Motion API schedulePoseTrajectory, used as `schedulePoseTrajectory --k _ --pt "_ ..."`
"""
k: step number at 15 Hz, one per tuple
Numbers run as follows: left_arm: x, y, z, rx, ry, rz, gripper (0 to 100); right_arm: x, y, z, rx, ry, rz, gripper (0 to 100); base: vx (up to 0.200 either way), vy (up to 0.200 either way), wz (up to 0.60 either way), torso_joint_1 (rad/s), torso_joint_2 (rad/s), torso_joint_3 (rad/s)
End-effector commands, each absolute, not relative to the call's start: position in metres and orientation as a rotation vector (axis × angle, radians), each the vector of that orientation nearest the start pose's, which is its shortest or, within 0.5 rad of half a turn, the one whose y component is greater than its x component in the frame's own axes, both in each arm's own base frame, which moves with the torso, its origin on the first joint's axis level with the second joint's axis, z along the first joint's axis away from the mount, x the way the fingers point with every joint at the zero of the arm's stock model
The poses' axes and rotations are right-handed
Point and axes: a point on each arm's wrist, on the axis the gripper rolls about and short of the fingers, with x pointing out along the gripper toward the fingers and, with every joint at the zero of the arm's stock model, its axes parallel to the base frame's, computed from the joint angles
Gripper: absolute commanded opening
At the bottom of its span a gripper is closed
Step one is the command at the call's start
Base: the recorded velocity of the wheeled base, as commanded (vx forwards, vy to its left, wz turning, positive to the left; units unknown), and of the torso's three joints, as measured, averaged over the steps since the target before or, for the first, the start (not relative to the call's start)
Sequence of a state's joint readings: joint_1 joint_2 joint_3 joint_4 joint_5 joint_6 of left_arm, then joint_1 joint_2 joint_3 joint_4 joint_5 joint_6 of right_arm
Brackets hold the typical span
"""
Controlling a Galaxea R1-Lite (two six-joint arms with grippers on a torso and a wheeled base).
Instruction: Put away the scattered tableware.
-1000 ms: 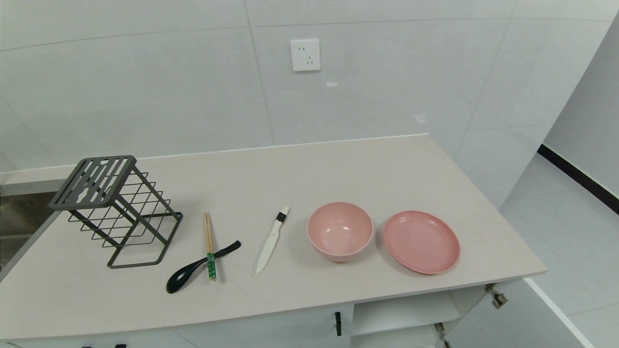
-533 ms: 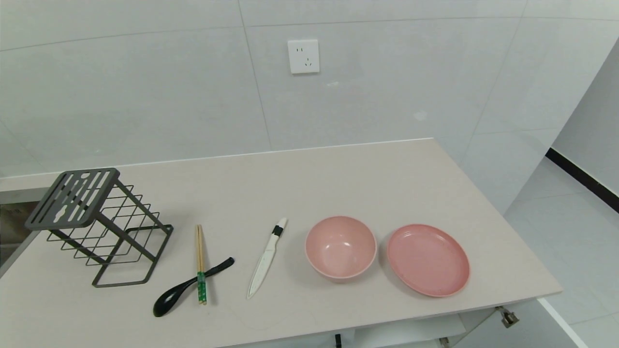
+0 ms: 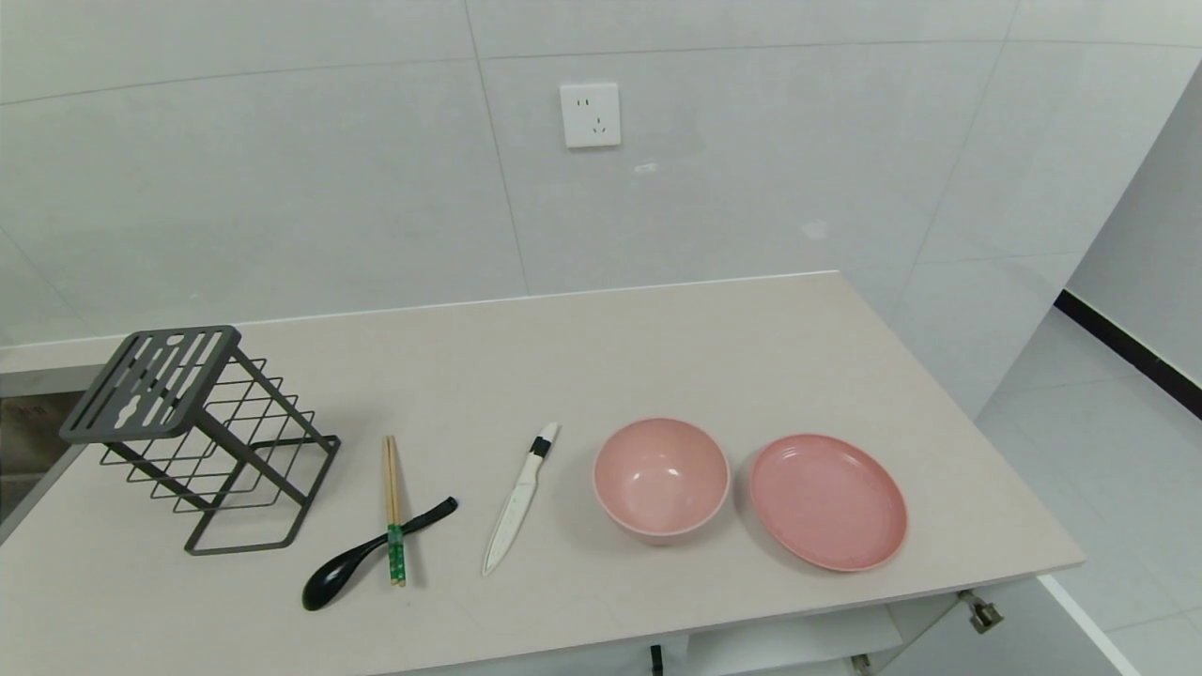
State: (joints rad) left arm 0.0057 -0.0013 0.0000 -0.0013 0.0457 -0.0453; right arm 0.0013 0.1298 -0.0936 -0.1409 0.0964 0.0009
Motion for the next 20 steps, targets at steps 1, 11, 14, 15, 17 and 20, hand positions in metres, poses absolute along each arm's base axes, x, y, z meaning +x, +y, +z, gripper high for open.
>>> schedulePoseTrajectory --k 1,11,14,15,17,20 --pt "-0.023 0.001 0.076 -0.046 -0.003 0.052 100 0.003 0.003 0.138 0.001 0.028 0.138 100 0.0 0.0 0.0 0.0 0.0 0.0" --pt "-0.023 0.001 0.076 -0.046 -0.003 0.052 100 0.084 0.012 0.167 0.02 0.25 0.324 100 0.0 0.0 0.0 0.0 0.0 0.0" --pt "-0.023 0.001 0.076 -0.046 -0.003 0.052 100 0.112 0.015 0.162 0.01 0.279 0.351 100 0.0 0.0 0.0 0.0 0.0 0.0" --pt "-0.023 0.001 0.076 -0.046 -0.003 0.052 100 0.115 0.015 0.161 0.008 0.29 0.353 100 0.0 0.0 0.0 0.0 0.0 0.0" --pt "-0.023 0.001 0.076 -0.046 -0.003 0.052 100 0.124 0.017 0.155 0.011 0.337 0.374 100 0.0 0.0 0.0 0.0 0.0 0.0" --pt "-0.023 0.001 0.076 -0.046 -0.003 0.052 100 0.139 0.019 0.148 -0.029 0.367 0.418 100 0.0 0.0 0.0 0.0 0.0 0.0"
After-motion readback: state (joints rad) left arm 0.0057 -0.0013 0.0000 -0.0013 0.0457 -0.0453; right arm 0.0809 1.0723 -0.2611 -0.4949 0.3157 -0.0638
